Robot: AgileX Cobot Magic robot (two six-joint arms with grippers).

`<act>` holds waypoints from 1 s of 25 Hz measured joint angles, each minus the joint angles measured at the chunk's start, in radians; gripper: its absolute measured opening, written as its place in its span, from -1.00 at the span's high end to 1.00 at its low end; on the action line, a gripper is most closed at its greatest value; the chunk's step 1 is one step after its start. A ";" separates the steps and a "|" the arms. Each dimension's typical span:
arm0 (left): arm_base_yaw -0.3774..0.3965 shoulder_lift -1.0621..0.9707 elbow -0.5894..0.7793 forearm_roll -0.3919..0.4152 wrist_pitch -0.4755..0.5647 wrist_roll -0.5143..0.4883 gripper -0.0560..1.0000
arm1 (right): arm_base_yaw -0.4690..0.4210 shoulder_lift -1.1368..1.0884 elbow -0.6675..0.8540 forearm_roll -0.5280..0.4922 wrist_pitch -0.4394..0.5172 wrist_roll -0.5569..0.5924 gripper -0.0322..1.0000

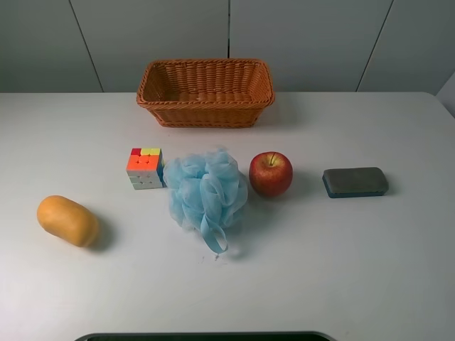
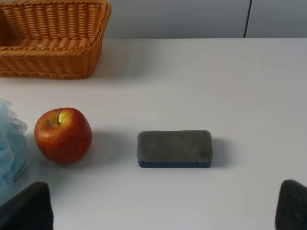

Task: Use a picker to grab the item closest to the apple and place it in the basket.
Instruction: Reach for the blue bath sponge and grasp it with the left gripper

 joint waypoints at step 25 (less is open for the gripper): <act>0.000 0.001 0.000 -0.034 0.000 -0.002 -0.51 | 0.000 0.000 0.000 0.000 0.000 0.000 -0.41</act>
